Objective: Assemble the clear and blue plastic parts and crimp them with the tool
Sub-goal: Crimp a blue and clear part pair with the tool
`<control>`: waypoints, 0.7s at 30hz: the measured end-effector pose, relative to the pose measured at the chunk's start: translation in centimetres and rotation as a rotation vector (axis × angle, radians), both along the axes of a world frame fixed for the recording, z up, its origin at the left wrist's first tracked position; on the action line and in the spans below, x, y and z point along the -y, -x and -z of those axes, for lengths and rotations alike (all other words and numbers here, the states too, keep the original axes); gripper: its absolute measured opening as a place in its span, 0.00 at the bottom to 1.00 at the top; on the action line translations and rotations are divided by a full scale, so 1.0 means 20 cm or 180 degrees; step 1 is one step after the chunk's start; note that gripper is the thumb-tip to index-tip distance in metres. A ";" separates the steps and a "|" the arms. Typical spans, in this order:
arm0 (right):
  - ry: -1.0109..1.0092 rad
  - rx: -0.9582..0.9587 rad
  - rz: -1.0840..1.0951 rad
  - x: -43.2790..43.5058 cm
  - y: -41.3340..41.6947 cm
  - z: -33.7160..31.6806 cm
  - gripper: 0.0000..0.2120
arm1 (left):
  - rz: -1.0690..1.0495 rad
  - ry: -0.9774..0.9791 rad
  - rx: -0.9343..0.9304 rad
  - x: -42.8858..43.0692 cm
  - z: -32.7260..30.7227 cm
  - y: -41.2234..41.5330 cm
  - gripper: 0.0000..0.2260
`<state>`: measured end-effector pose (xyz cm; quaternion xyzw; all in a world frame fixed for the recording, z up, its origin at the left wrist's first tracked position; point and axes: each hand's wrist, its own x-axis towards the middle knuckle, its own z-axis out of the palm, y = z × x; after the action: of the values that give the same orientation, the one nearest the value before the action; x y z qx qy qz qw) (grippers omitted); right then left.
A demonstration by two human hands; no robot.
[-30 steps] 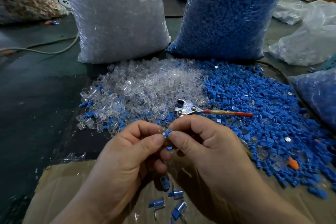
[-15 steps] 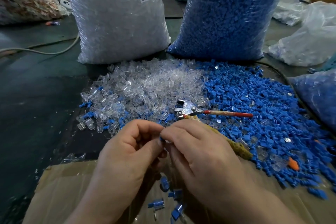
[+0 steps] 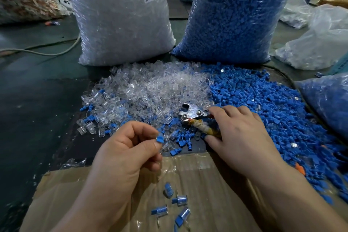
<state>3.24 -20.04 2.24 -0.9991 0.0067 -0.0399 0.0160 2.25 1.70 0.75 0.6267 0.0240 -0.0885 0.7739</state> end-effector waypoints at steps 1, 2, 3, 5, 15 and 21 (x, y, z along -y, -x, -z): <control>-0.0031 0.0015 0.0008 0.00 0.00 -0.01 0.28 | -0.0006 -0.0050 0.0013 0.00 0.00 0.00 0.11; -0.0060 0.0047 -0.0004 0.00 0.00 -0.02 0.27 | -0.0020 -0.0097 0.0019 0.00 0.00 0.00 0.12; -0.0101 0.0118 -0.0034 0.01 0.00 -0.03 0.25 | -0.0032 -0.0125 0.0023 0.00 0.00 0.00 0.13; -0.0321 0.0317 -0.0133 0.00 0.03 -0.07 0.23 | -0.0067 -0.0052 -0.0043 -0.01 0.00 0.00 0.09; -0.0802 0.0086 -0.1063 -0.10 0.16 -0.14 0.26 | -0.0315 -0.0119 0.0267 -0.02 -0.02 0.00 0.08; -0.0811 0.0094 -0.1137 -0.10 0.16 -0.13 0.28 | -0.0312 -0.0022 0.0412 -0.01 -0.02 0.00 0.07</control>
<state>0.08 -17.98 4.93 -0.9736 -0.1656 -0.0499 0.1491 2.26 1.84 1.14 0.6318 0.0048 -0.0098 0.7750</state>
